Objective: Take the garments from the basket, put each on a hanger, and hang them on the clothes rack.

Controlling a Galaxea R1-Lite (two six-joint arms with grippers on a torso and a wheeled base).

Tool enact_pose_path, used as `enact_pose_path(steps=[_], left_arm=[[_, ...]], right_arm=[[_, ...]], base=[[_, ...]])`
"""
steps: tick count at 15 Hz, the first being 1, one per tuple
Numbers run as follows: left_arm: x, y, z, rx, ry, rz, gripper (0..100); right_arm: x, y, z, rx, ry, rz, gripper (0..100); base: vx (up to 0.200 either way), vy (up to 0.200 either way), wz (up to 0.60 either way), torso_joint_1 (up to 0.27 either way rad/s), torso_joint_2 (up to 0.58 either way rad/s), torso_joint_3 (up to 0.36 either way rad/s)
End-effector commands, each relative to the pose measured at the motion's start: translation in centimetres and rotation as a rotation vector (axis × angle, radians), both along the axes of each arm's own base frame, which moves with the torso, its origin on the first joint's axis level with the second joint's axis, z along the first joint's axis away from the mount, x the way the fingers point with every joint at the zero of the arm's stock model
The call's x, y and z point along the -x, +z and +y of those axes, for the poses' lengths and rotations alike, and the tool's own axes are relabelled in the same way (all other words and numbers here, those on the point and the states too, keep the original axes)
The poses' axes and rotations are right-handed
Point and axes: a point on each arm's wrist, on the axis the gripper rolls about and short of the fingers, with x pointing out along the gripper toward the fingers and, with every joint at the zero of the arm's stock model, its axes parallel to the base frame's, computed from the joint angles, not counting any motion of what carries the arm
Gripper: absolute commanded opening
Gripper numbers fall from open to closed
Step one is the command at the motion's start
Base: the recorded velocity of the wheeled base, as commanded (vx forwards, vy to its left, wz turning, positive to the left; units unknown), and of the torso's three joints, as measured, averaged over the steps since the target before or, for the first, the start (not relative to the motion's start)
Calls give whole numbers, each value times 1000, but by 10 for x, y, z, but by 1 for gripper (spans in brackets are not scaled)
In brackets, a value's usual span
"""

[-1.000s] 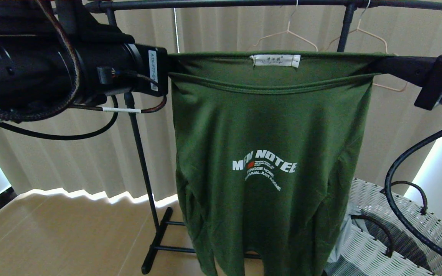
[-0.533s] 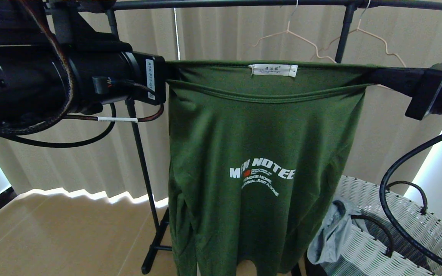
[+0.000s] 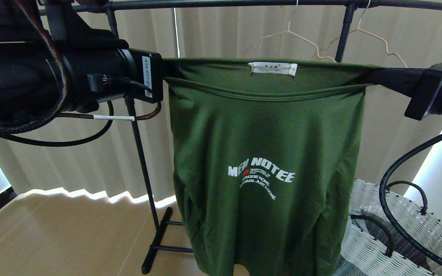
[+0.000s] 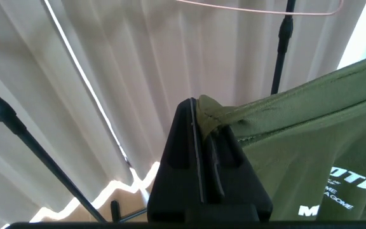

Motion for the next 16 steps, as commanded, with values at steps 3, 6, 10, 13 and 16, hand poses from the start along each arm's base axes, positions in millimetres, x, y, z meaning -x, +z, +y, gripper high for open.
enact_pose_path(steps=[3,6,10,13,16], left_arm=[[5,-1,4,-2,2,1,0],[5,1,4,0,4,-3,0],[-7,-3,17,-23,71,2,0],[-13,-4,26,-28,111,2,0],[-14,-3,30,-25,123,0,0]], right_arm=[[0,-2,0,4,-3,7,0],[-1,-3,0,4,-8,9,100],[4,-4,-2,-2,-3,2,100],[16,-4,-6,-10,37,-10,100],[31,-2,-9,-18,169,-24,100]], base=[[0,0,0,0,0,0],[0,0,0,0,0,0],[0,0,0,0,0,0],[0,0,0,0,0,0],[0,0,0,0,0,0]])
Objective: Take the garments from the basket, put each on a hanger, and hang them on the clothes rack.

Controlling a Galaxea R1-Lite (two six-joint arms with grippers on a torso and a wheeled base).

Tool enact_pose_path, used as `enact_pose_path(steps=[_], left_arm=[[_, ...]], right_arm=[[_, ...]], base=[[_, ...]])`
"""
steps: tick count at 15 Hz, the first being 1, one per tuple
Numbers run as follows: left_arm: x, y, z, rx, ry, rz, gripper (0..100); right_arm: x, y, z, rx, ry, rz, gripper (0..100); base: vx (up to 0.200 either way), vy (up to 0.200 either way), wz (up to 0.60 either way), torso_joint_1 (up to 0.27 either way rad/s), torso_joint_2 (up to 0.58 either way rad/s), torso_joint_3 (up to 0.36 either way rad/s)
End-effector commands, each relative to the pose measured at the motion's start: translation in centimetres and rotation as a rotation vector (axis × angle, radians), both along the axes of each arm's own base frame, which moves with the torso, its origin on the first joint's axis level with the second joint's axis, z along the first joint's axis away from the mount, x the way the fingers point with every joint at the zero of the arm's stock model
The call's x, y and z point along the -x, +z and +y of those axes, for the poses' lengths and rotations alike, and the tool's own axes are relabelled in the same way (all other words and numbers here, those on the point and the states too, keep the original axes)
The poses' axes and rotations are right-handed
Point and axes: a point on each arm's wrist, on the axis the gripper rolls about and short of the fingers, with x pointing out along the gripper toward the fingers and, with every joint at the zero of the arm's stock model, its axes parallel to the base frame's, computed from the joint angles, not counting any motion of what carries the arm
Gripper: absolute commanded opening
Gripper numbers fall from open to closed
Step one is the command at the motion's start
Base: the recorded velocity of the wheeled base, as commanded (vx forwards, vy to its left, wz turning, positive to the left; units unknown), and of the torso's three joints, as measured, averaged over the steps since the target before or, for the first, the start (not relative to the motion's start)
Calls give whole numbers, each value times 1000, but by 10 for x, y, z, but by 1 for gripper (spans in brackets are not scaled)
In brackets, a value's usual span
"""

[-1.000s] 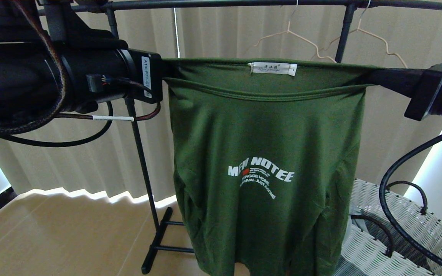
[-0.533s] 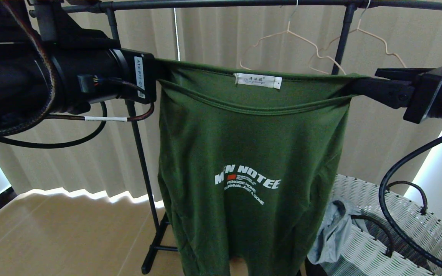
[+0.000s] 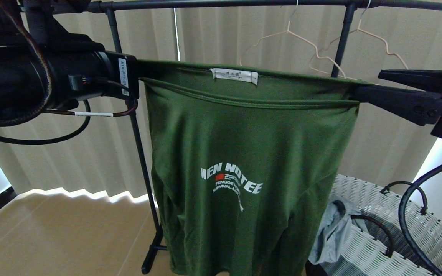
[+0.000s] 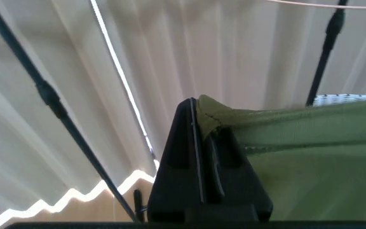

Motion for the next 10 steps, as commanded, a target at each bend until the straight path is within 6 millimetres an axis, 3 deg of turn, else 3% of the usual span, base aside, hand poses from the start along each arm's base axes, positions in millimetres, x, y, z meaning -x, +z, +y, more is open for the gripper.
enact_pose_path(steps=[1,7,10], left_arm=[[0,0,1,2,2,-1,0],[0,-7,3,-10,13,20,0],[15,-13,26,-30,62,26,0]], right_arm=[[11,3,-4,-11,23,-25,100],[15,-1,-8,0,8,-21,100],[8,-14,-31,80,-154,-21,100]], base=[[0,0,0,0,0,0],[0,0,0,0,0,0],[0,0,0,0,0,0]])
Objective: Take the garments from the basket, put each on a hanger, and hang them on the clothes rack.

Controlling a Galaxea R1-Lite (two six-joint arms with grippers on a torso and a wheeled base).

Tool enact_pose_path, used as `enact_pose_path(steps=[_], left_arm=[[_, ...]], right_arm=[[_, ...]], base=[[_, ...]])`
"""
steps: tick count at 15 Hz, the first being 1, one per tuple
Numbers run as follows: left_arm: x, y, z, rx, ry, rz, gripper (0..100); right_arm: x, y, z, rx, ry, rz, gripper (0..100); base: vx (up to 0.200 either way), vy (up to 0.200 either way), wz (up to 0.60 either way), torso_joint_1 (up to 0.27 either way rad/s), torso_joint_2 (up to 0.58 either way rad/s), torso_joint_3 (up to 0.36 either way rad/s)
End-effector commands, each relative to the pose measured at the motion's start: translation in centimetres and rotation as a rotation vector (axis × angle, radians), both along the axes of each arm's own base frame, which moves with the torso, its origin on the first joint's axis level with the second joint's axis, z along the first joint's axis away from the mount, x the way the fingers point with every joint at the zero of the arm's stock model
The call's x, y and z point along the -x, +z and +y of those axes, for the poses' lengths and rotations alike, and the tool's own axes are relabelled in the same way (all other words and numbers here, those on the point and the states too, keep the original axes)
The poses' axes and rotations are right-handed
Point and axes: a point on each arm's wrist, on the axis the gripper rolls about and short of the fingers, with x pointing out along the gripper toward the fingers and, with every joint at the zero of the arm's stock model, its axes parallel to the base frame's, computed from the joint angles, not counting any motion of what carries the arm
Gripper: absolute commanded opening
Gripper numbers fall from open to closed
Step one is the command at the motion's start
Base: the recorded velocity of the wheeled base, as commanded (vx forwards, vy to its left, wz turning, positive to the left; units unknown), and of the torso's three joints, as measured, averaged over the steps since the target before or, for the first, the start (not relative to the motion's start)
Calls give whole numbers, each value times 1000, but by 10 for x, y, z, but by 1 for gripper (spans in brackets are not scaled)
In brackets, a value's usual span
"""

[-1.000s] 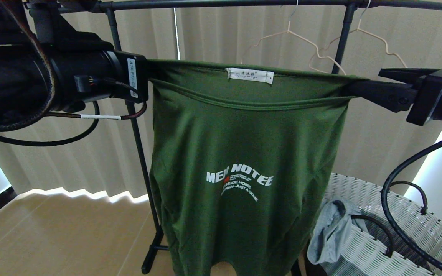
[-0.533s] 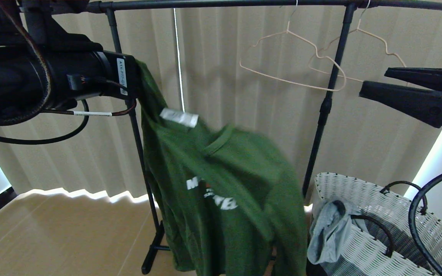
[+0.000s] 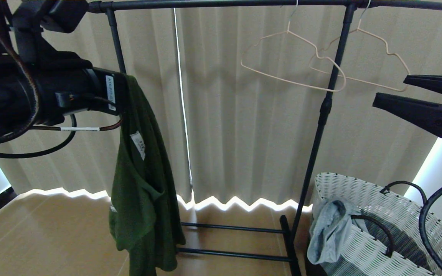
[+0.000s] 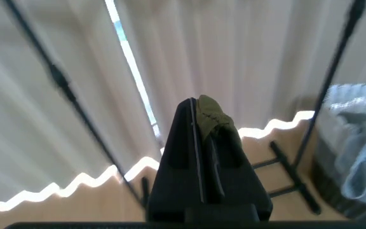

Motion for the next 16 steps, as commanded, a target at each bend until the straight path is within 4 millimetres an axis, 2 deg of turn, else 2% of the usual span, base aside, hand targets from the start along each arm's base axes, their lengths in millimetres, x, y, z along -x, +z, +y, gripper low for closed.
enact_pose_path(steps=[1,4,6,10,13,16], left_arm=[[15,-1,19,-13,41,-11,0],[34,-10,30,-22,48,1,0],[45,-19,33,-34,36,15,0],[46,-22,34,-34,32,21,0],[52,-21,37,-30,32,13,0],[52,-21,37,-31,34,14,0]], right_arm=[[-2,-9,-21,17,-130,20,100],[-2,-19,-45,95,-267,25,100],[0,-31,-66,210,-399,66,100],[2,-45,-72,325,-540,46,100],[0,-51,-72,314,-554,-29,100],[0,-56,-73,323,-556,-24,100]], base=[[0,0,0,0,0,0],[0,0,0,0,0,0],[0,0,0,0,0,0],[0,0,0,0,0,0],[0,0,0,0,0,0],[0,0,0,0,0,0]])
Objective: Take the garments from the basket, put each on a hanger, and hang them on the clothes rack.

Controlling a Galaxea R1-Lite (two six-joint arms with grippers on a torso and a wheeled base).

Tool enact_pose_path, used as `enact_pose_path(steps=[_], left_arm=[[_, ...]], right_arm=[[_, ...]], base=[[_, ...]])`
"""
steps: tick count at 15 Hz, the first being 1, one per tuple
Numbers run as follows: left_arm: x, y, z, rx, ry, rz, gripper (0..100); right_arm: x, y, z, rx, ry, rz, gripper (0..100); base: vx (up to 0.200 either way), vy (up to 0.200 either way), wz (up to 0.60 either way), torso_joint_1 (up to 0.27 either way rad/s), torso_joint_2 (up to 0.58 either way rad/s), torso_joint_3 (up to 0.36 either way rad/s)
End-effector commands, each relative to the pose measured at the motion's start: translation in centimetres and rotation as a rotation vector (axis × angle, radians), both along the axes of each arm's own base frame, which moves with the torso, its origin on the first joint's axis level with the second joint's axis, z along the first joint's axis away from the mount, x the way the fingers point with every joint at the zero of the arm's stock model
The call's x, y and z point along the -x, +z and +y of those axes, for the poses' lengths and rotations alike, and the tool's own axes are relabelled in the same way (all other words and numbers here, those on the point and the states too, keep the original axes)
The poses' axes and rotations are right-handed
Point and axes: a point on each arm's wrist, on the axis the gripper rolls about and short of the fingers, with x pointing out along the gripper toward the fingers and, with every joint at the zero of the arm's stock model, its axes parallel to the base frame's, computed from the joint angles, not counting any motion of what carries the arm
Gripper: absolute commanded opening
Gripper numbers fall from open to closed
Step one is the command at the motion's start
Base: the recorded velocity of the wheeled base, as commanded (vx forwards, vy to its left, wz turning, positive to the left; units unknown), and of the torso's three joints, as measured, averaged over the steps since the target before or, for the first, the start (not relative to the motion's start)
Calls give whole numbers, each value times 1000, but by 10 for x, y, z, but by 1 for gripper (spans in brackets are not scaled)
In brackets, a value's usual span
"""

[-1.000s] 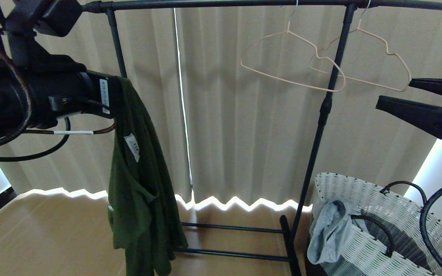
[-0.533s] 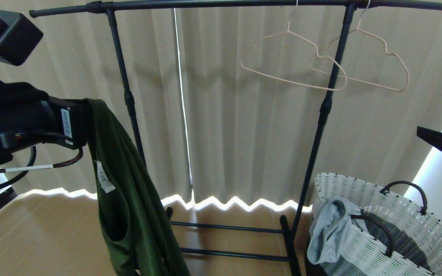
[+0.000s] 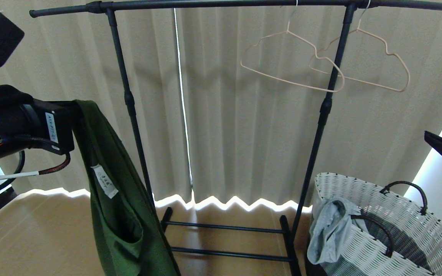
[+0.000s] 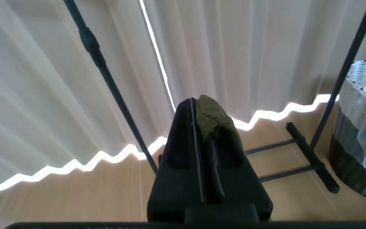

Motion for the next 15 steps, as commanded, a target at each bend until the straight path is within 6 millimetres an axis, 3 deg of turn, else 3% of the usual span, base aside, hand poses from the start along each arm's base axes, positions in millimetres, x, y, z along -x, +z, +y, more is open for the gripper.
enact_pose_path(steps=[1,15], left_arm=[[1,-1,0,0,1,1,0],[4,-3,2,-6,-1,2,0]], right_arm=[[0,-4,0,13,-3,13,100],[8,-8,-6,61,-48,34,100]], base=[[0,0,0,0,0,0],[0,0,0,0,0,0]])
